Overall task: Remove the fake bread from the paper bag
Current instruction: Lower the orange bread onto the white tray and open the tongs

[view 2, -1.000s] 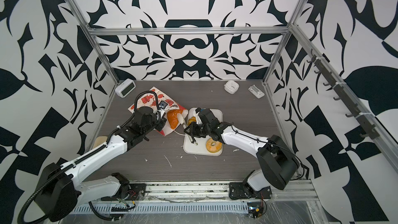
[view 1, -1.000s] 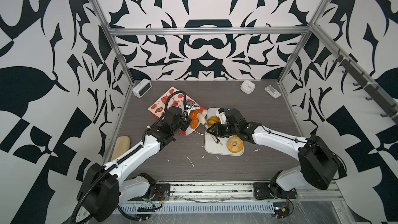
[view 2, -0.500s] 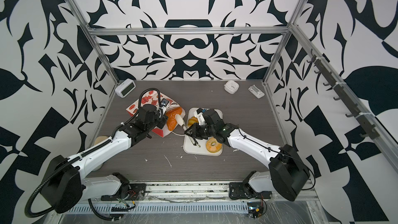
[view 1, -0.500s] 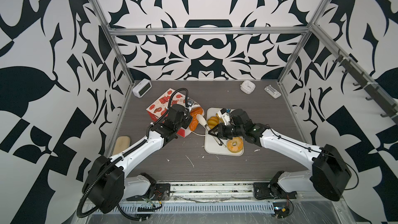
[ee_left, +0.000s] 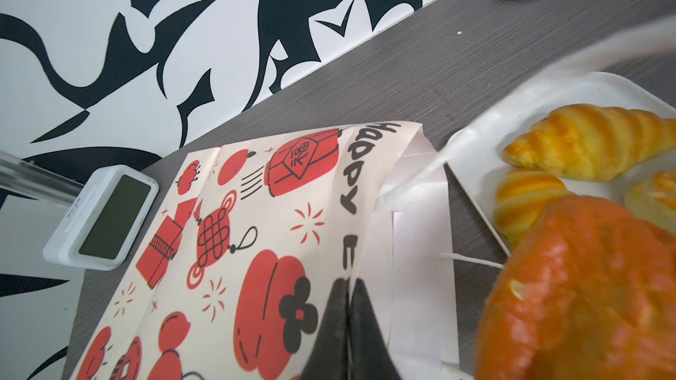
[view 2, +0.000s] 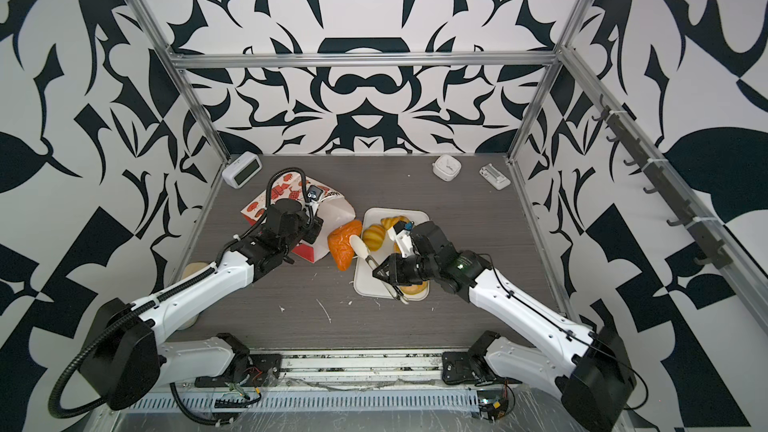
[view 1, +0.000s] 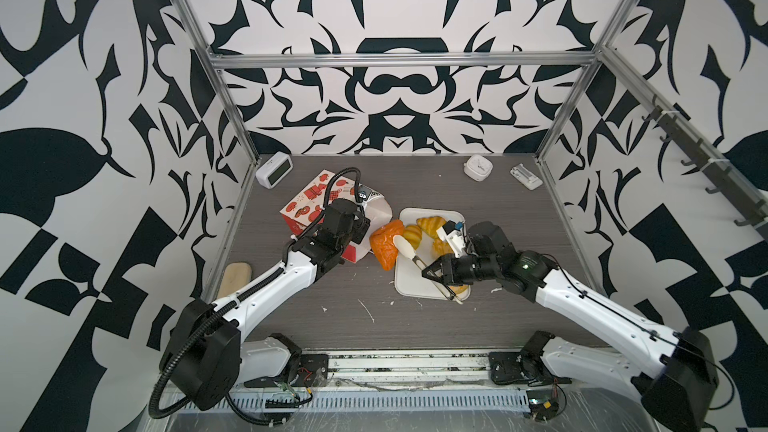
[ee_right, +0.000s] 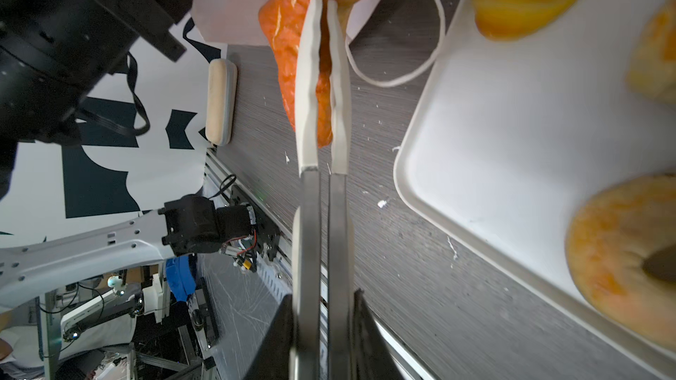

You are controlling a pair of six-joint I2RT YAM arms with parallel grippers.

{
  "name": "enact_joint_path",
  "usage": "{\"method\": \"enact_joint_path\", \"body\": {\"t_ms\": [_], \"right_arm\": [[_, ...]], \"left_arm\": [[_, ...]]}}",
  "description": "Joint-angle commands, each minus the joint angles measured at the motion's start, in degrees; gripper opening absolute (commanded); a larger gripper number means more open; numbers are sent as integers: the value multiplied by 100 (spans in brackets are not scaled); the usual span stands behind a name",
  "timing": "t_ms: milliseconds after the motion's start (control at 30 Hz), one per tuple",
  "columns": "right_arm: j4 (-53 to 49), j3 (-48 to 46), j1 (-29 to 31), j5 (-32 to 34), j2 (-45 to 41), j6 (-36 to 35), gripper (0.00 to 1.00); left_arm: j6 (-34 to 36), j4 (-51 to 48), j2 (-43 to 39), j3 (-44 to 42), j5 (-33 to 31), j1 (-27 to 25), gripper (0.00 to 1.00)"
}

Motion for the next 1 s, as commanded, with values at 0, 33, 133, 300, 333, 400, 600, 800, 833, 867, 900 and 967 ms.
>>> {"method": "enact_joint_path", "body": {"t_ms": [0,33,133,300,333,400,600,800,833,867,900,967], "right_arm": [[-441,-23,-22,129,-449,-221,0],[-531,-42,-22,148,-570,-210,0],[-902,-99,-23,271,-902,-202,0],[-1559,-184,-22,586,-1246,-310,0],[-1600,-199,-22,627,-1266,-320,0],[-1611,-262,-22,700,-1275,-337,0],[-1527,-477,-24,850,-1052,-436,0],[-1365,-528,-22,918,-808,-547,0],[-1378,-523,-22,945,-784,-566,0],[-1391,-525,-22,984,-757,-588,0],[-1391,-527,-22,1011,-732,-595,0],[-1351,-545,-25,1052,-683,-612,0]], "left_arm": [[-140,169,20,192,-169,-17,7],[-141,169,20,196,-190,-17,7],[-148,169,20,195,-260,-21,7],[-150,254,20,130,-363,-17,7],[-158,265,19,119,-374,-17,6],[-167,291,18,99,-436,-17,7],[-150,314,-48,22,-542,-18,7],[-150,318,-190,-82,-578,-17,7],[-157,309,-199,-95,-574,-16,7],[-159,310,-209,-103,-587,-17,7],[-159,310,-223,-119,-594,-17,7],[-159,310,-235,-130,-596,-14,7]]}}
